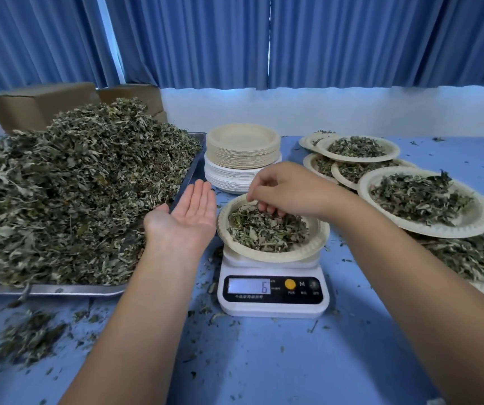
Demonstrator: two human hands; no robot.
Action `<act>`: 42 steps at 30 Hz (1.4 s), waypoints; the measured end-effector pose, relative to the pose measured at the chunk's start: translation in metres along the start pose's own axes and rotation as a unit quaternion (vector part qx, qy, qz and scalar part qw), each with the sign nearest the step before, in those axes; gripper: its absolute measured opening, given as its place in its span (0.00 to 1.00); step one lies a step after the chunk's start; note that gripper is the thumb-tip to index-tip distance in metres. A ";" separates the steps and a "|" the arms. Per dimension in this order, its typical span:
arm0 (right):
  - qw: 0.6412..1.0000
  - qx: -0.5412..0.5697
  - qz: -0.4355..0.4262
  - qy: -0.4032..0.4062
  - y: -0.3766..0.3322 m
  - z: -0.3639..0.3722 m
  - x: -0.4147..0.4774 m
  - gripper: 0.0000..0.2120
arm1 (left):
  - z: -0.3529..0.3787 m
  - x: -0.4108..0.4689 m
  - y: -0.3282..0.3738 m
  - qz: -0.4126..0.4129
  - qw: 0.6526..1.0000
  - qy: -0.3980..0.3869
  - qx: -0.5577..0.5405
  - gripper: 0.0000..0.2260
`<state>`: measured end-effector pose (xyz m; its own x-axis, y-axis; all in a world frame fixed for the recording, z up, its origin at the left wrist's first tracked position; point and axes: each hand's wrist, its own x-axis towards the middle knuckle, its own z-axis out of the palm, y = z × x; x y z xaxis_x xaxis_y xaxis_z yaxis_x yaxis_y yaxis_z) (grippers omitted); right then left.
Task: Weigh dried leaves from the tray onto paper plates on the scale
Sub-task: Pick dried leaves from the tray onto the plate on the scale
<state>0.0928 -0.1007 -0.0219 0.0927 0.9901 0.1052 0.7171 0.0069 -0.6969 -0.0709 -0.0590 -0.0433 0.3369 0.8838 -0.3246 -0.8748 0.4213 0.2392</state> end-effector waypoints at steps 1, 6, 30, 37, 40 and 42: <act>1.000 0.017 -0.003 0.010 -0.001 -0.003 0.000 0.08 | 0.000 0.000 0.000 0.000 1.000 0.000 -0.001 0.24; 0.998 0.047 -0.004 0.035 -0.003 -0.009 -0.002 0.07 | 0.000 0.001 0.001 -0.001 1.000 -0.003 -0.003 0.24; 0.988 -0.146 -0.032 0.031 0.004 -0.018 -0.002 0.04 | 0.000 0.003 0.001 -0.025 0.997 -0.012 0.076 0.16; 0.983 -0.176 -0.032 -0.038 0.007 -0.008 -0.002 0.10 | -0.001 0.005 0.000 -0.025 0.996 -0.009 0.081 0.17; 0.980 -0.191 -0.041 -0.027 0.006 -0.005 -0.001 0.07 | -0.001 0.006 0.001 -0.026 0.996 -0.007 0.081 0.17; 0.982 -0.180 -0.050 -0.007 0.004 -0.009 -0.001 0.04 | -0.001 0.007 0.001 -0.025 0.997 -0.007 0.079 0.17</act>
<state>0.1016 -0.1033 -0.0182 0.0009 0.9889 0.1484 0.9203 0.0573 -0.3870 -0.0701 -0.0529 -0.0460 0.3849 0.8633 -0.3264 -0.7912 0.4907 0.3650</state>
